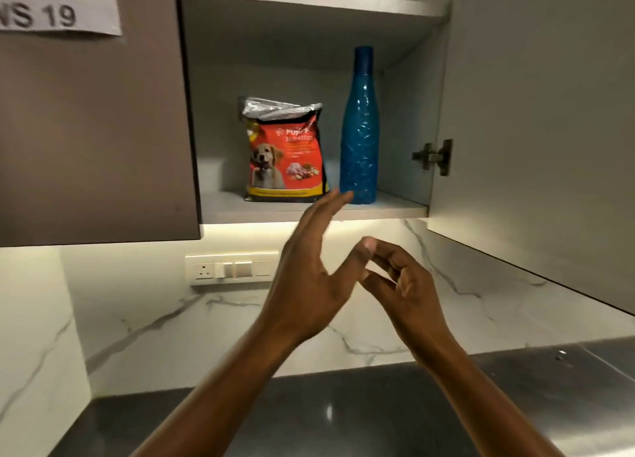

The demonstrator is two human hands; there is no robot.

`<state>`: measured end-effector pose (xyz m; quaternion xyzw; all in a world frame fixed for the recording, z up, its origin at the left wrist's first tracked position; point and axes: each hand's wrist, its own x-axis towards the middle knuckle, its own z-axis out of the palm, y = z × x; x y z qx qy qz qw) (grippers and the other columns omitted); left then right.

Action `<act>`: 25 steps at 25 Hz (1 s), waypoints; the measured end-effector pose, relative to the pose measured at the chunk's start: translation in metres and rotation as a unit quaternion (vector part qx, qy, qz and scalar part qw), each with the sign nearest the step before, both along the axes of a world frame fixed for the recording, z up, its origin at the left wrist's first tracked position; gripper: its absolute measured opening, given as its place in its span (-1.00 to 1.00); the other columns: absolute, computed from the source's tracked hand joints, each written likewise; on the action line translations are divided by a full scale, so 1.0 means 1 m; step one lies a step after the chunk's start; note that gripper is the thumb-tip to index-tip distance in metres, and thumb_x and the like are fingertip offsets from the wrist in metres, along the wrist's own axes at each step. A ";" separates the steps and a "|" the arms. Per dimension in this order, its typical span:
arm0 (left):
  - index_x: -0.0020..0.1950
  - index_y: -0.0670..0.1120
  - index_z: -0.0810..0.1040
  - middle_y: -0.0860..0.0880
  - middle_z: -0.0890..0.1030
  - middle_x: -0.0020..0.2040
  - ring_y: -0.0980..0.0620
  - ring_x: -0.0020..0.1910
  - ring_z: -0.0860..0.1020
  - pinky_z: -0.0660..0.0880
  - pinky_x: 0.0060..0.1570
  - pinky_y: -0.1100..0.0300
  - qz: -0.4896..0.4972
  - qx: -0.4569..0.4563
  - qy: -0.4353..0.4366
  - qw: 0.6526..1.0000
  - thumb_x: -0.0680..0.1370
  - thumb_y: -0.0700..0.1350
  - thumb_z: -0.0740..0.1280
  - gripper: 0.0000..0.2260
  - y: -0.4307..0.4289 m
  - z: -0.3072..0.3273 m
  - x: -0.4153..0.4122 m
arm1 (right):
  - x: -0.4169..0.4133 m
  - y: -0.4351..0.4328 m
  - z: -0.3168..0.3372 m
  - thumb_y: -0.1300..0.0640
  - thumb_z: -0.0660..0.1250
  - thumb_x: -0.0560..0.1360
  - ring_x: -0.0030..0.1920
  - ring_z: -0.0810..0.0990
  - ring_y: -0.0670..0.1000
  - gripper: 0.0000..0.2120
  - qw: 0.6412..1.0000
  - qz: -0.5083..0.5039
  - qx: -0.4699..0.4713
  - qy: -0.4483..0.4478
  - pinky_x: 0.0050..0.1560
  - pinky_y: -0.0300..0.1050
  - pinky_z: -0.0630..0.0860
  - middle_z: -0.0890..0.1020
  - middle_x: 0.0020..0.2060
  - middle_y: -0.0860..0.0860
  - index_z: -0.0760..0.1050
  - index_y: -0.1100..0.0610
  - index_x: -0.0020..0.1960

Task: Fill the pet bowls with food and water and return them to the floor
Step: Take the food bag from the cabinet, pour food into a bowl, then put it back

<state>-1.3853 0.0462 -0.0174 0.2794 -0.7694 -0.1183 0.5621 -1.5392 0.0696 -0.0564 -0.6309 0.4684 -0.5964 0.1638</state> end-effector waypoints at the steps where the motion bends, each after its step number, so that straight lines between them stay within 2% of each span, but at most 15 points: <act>1: 0.60 0.22 0.34 0.16 0.36 0.65 0.26 0.55 0.31 0.27 0.42 0.35 0.013 0.012 0.016 1.000 0.58 0.23 0.35 -0.41 -0.011 0.003 0.016 | 0.004 -0.018 0.003 -0.28 0.42 0.50 0.22 0.54 -0.48 -0.45 1.000 -0.001 0.000 0.027 0.37 -0.25 0.56 0.55 0.41 -0.23 0.43 -0.21 0.44; 2: 0.60 0.19 0.35 0.13 0.38 0.65 0.22 0.55 0.33 0.31 0.42 0.28 0.026 0.022 0.031 0.999 0.58 0.22 0.37 -0.41 -0.026 0.009 0.033 | 0.010 -0.037 0.012 -0.17 0.45 0.55 0.23 0.53 -0.48 -0.48 0.999 -0.005 -0.001 0.041 0.28 -0.43 0.52 0.52 0.46 -0.21 0.40 -0.24 0.47; 3: 0.60 0.15 0.37 0.10 0.40 0.64 0.18 0.53 0.35 0.35 0.41 0.22 0.031 0.034 0.047 0.998 0.60 0.19 0.41 -0.41 -0.040 0.016 0.045 | 0.017 -0.053 0.024 -0.11 0.47 0.56 0.29 0.52 -0.40 -0.45 0.999 -0.009 -0.006 0.045 0.22 -0.50 0.49 0.49 0.52 -0.17 0.39 -0.22 0.51; 4: 0.61 0.12 0.37 0.08 0.43 0.62 0.17 0.51 0.38 0.37 0.39 0.19 0.036 0.046 0.068 0.996 0.61 0.15 0.43 -0.42 -0.055 0.024 0.056 | 0.022 -0.065 0.038 -0.08 0.50 0.56 0.38 0.50 -0.27 -0.39 0.999 -0.010 -0.016 0.043 0.25 -0.45 0.46 0.45 0.56 -0.14 0.37 -0.17 0.56; 6: 0.64 0.08 0.33 0.11 0.46 0.56 0.16 0.45 0.41 0.41 0.38 0.14 0.044 0.092 0.110 0.989 0.63 0.09 0.45 -0.40 -0.090 0.042 0.077 | 0.035 -0.092 0.067 -0.03 0.53 0.55 0.48 0.42 -0.10 -0.27 0.998 -0.010 -0.037 0.040 0.35 -0.23 0.42 0.40 0.61 -0.07 0.30 -0.06 0.63; 8: 0.70 0.07 0.21 0.07 0.37 0.63 0.09 0.51 0.37 0.41 0.45 0.03 0.061 0.131 0.128 0.981 0.63 0.10 0.45 -0.30 -0.122 0.058 0.088 | 0.048 -0.114 0.097 0.02 0.55 0.54 0.46 0.38 -0.06 -0.18 0.999 -0.009 -0.024 0.027 0.33 -0.12 0.37 0.39 0.59 -0.06 0.20 -0.01 0.67; 10: 0.74 0.03 0.11 -0.03 0.23 0.72 -0.08 0.65 0.29 0.39 0.53 -0.11 0.075 0.156 0.119 0.978 0.60 0.12 0.48 -0.18 -0.148 0.073 0.089 | 0.057 -0.142 0.115 0.07 0.57 0.52 0.38 0.43 -0.09 -0.13 0.999 -0.014 -0.002 0.028 0.28 -0.14 0.38 0.43 0.42 -0.13 0.15 0.03 0.67; 12: 0.74 -0.02 0.07 -0.10 0.22 0.72 -0.18 0.65 0.30 0.41 0.53 -0.16 0.081 0.175 0.118 0.974 0.55 0.15 0.53 -0.08 -0.173 0.088 0.084 | 0.060 -0.171 0.122 0.11 0.64 0.45 0.34 0.57 -0.04 -0.11 0.999 -0.013 0.021 0.035 0.32 -0.09 0.51 0.50 0.34 -0.14 0.21 0.05 0.62; 14: 0.70 0.00 0.15 -0.11 0.38 0.64 -0.19 0.55 0.44 0.50 0.46 -0.19 0.055 0.201 0.150 0.967 0.39 0.27 0.61 0.03 -0.196 0.100 0.078 | 0.057 -0.203 0.123 0.11 0.71 0.35 0.29 0.66 0.07 -0.06 0.998 -0.022 0.040 0.037 0.35 0.11 0.61 0.61 0.34 -0.01 0.24 0.07 0.56; 17: 0.50 0.04 0.42 -0.03 0.66 0.38 -0.12 0.27 0.69 0.66 0.26 -0.18 -0.011 0.267 0.199 0.943 0.06 0.46 0.66 0.11 -0.237 0.103 0.072 | 0.046 -0.232 0.125 -0.01 0.76 0.19 0.26 0.67 0.11 0.05 0.997 -0.016 0.072 0.034 0.32 0.20 0.64 0.63 0.32 0.04 0.27 0.05 0.52; 20: 0.40 0.06 0.58 -0.01 0.75 0.25 -0.08 0.16 0.75 0.69 0.20 -0.14 -0.051 0.284 0.176 0.941 0.05 0.39 0.71 -0.02 -0.250 0.099 0.064 | 0.039 -0.240 0.125 0.13 0.78 0.21 0.29 0.66 0.13 0.04 0.996 0.016 0.090 0.022 0.32 0.20 0.63 0.63 0.32 0.06 0.26 0.05 0.52; 25: 0.45 0.09 0.49 0.03 0.70 0.32 -0.06 0.21 0.72 0.69 0.20 -0.10 -0.059 0.270 0.183 0.944 0.18 0.27 0.72 -0.09 -0.214 0.097 0.072 | 0.037 -0.230 0.124 0.10 0.77 0.23 0.27 0.67 0.12 0.03 0.996 0.019 0.073 0.049 0.28 0.16 0.66 0.62 0.32 0.05 0.24 0.05 0.51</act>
